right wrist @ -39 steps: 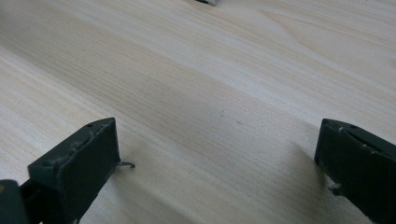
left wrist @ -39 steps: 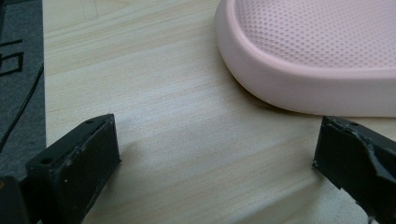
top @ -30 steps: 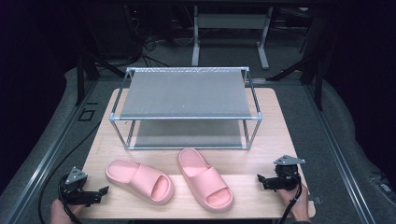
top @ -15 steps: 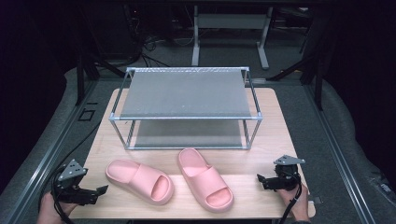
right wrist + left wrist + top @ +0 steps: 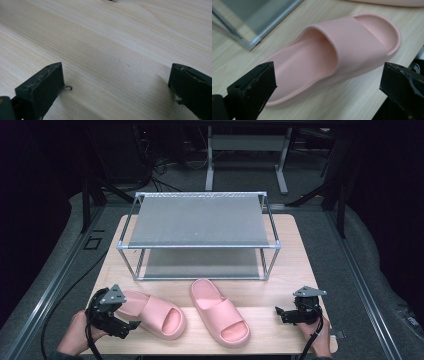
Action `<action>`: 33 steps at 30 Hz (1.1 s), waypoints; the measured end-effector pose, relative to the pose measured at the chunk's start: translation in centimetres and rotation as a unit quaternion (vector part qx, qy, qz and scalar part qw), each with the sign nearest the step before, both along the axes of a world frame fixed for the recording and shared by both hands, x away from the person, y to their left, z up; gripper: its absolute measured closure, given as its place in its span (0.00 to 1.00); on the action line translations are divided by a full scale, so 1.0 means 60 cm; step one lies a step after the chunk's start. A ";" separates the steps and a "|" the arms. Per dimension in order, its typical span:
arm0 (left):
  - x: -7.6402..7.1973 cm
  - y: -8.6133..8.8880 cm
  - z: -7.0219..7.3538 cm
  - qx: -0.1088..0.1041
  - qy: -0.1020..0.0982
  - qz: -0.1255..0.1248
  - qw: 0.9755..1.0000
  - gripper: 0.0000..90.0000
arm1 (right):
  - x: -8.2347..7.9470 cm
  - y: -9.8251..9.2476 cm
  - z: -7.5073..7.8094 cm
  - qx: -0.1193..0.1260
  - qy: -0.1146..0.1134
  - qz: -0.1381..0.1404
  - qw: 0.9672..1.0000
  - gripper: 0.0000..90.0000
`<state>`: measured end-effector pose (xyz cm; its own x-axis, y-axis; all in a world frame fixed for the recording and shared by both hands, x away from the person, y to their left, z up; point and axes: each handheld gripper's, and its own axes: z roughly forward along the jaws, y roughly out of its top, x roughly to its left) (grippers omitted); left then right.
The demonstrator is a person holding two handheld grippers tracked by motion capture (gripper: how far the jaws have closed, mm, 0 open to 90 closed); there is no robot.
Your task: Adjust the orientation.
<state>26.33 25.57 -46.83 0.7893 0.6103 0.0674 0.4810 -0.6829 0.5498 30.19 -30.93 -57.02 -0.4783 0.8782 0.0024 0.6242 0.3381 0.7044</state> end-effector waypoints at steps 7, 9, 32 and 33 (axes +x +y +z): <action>0.012 -0.027 -0.018 0.029 0.022 -0.029 0.999 0.28 | 0.000 0.000 0.000 0.001 0.000 0.000 1.000 0.00; 0.014 -0.029 -0.020 0.027 0.025 -0.032 0.999 0.33 | 0.000 0.000 0.000 0.001 0.000 0.001 1.000 0.00; 0.026 -0.033 -0.025 0.000 0.063 -0.020 0.998 0.72 | 0.000 0.000 0.000 0.002 0.000 0.000 1.000 0.00; 0.027 -0.034 -0.025 -0.005 0.067 -0.013 0.998 0.73 | 0.000 0.000 0.000 0.002 -0.001 0.000 1.000 0.00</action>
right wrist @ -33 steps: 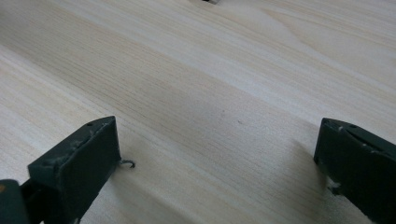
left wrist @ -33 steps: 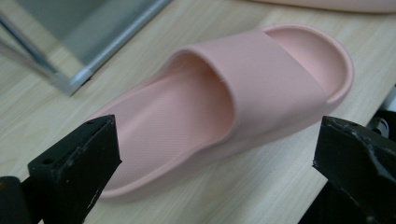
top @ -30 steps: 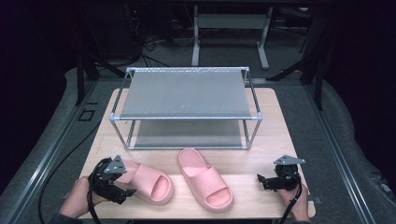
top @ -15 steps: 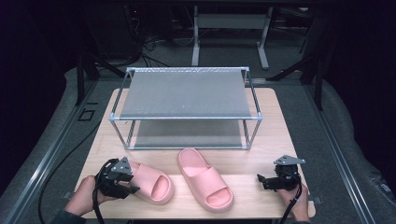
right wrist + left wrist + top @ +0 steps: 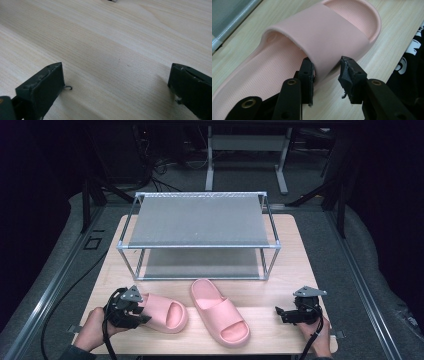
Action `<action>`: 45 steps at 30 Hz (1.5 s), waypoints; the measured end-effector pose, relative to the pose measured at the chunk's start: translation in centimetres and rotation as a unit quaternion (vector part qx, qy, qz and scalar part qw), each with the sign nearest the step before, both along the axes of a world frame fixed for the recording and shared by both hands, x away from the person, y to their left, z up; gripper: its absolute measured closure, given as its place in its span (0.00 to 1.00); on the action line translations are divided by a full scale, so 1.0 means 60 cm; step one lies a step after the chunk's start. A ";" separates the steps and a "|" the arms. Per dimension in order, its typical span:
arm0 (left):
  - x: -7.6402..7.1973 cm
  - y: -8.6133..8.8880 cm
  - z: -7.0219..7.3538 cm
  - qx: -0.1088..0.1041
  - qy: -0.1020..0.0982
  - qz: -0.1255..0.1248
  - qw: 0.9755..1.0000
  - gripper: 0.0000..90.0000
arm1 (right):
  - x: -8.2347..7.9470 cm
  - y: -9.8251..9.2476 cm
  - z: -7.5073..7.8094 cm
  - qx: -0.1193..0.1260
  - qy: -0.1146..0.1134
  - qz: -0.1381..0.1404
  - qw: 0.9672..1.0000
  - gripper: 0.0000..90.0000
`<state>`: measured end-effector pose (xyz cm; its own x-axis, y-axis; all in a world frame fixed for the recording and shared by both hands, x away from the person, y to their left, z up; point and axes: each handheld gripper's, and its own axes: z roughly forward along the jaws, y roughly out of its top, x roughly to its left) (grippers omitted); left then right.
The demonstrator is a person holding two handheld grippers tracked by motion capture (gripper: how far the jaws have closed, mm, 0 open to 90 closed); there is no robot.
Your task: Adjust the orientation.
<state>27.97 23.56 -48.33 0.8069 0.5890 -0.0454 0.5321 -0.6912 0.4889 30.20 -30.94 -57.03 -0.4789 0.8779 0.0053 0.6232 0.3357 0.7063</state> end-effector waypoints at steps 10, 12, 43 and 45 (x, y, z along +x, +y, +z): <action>0.005 -0.005 0.000 0.020 0.010 0.004 1.000 0.68 | 0.000 0.000 0.000 0.000 0.000 0.000 1.000 0.00; 0.004 -0.008 -0.006 0.033 0.012 -0.003 0.999 0.67 | 0.000 0.000 0.000 0.000 0.000 0.001 1.000 0.00; 0.047 -0.046 -0.027 0.113 0.078 -0.055 0.989 0.81 | 0.000 0.000 0.000 0.000 -0.001 0.002 1.000 0.01; 0.050 -0.049 -0.025 0.121 0.080 -0.062 0.987 0.83 | 0.000 0.000 0.000 0.000 -0.001 0.002 1.000 0.01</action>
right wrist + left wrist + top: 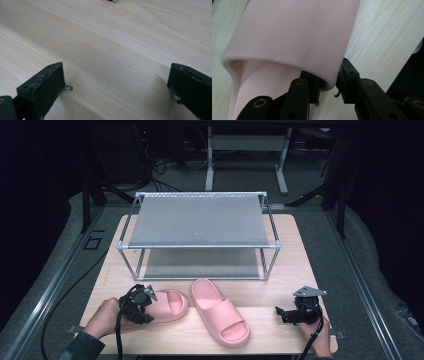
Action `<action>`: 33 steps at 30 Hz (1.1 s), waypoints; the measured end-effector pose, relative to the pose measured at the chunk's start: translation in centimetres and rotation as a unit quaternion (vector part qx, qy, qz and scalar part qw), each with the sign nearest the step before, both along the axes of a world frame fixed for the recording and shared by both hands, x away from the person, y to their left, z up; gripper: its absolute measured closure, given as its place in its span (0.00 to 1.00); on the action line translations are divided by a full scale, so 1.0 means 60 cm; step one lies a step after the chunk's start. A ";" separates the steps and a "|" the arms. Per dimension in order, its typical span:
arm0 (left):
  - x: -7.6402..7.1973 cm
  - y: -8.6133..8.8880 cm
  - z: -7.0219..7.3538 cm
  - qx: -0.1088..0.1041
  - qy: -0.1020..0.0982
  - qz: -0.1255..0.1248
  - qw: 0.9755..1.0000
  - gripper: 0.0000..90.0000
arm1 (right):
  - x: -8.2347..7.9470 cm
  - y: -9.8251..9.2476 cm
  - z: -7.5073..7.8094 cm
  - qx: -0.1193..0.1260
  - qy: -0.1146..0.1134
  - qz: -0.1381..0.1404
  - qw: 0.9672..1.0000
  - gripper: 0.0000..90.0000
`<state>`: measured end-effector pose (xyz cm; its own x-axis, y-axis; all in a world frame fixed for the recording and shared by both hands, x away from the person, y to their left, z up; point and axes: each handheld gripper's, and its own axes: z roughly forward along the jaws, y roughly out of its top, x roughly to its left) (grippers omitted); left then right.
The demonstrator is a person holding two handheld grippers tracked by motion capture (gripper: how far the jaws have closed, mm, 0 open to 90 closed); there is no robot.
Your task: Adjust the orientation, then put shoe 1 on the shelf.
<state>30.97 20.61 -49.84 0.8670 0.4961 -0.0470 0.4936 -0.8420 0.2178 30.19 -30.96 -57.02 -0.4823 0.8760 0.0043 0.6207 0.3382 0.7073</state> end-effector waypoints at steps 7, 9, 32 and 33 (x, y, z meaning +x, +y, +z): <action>0.005 -0.010 0.001 0.027 0.003 -0.039 0.999 0.87 | 0.000 0.000 0.000 0.000 0.000 0.000 1.000 0.01; 0.006 -0.012 0.002 0.033 0.003 -0.044 0.999 0.87 | 0.000 0.000 0.000 0.000 0.000 0.000 1.000 0.01; 0.001 -0.011 0.032 0.016 -0.029 -0.079 0.996 0.93 | 0.000 0.000 0.000 0.000 0.000 0.000 1.000 0.01; 0.001 -0.011 0.036 0.019 -0.030 -0.084 0.996 0.93 | 0.000 0.000 0.000 0.000 0.000 0.000 1.000 0.01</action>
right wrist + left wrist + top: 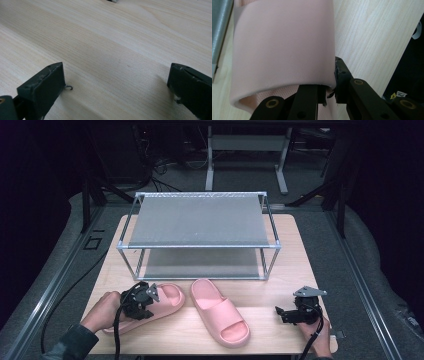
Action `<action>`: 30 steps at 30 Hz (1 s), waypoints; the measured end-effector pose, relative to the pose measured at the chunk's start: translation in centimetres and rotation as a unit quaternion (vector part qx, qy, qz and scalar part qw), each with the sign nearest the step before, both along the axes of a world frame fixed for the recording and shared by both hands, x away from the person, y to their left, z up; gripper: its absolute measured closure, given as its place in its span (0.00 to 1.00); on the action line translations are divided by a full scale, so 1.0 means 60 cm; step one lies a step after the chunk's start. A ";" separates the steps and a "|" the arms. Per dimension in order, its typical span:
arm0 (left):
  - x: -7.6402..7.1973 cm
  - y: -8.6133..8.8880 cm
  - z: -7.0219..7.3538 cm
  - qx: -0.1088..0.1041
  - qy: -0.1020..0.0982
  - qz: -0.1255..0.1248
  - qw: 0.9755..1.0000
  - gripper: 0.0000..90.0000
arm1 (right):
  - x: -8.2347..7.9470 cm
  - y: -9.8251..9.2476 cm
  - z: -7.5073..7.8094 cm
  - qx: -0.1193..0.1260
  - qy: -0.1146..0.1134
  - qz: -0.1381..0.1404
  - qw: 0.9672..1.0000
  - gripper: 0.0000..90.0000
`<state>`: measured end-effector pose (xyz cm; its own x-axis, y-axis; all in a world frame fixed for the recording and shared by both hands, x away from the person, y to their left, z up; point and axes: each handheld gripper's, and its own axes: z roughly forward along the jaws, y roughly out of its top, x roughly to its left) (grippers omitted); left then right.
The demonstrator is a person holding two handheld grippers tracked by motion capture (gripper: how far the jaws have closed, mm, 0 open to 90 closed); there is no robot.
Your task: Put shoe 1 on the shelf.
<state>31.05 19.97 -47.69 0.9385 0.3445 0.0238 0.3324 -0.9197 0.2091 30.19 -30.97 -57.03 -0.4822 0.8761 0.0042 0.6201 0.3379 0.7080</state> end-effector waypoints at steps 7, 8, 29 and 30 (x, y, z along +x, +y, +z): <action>0.003 0.002 0.022 0.010 -0.013 -0.013 1.000 0.92 | 0.000 0.001 0.000 -0.001 -0.002 -0.002 1.000 0.01; 0.004 0.002 0.025 0.010 -0.014 -0.014 1.000 0.92 | 0.000 0.001 0.000 -0.002 -0.003 -0.002 1.000 0.01; 0.028 -0.002 0.098 0.021 -0.041 -0.110 0.993 0.92 | 0.000 0.001 -0.001 0.000 -0.005 -0.002 1.000 0.01; 0.029 -0.004 0.107 0.020 -0.045 -0.120 0.992 0.92 | 0.000 0.001 -0.001 0.000 -0.005 -0.003 1.000 0.01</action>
